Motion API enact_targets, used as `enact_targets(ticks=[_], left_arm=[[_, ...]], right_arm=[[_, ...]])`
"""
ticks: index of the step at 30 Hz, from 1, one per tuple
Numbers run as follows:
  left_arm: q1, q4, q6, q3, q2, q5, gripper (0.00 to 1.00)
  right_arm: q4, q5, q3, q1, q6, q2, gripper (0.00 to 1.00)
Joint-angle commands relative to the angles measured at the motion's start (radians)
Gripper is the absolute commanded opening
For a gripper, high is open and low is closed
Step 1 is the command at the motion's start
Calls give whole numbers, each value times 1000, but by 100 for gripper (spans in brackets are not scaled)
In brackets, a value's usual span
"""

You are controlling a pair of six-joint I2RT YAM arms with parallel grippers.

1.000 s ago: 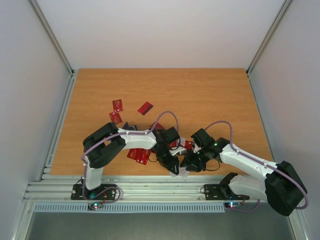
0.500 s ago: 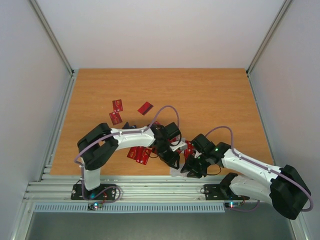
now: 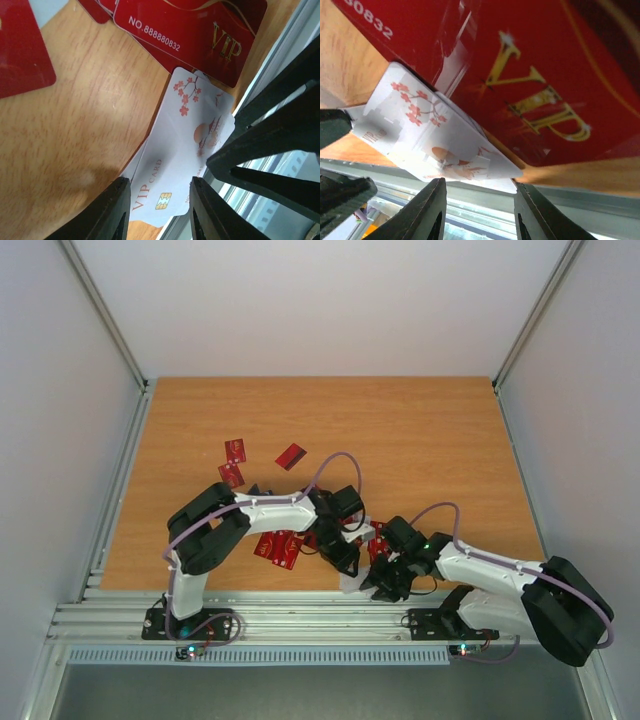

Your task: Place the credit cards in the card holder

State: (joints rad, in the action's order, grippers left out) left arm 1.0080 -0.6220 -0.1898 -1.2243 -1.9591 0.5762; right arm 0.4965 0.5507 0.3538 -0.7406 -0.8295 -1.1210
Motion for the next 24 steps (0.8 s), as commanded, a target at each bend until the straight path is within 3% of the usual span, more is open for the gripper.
enact_targets(ticks=[1,13,24], left_arm=[[1,-3,-2,61,7,0,36],[6,147,-151,223,102,143,36],[0,157,-176,234,129,126,35]], right_arm=[[-48,-30,14,-2,13,-31,38],[-29,-65,140,35,126,-129,39],[64,-52,258,55,269,-181,39]])
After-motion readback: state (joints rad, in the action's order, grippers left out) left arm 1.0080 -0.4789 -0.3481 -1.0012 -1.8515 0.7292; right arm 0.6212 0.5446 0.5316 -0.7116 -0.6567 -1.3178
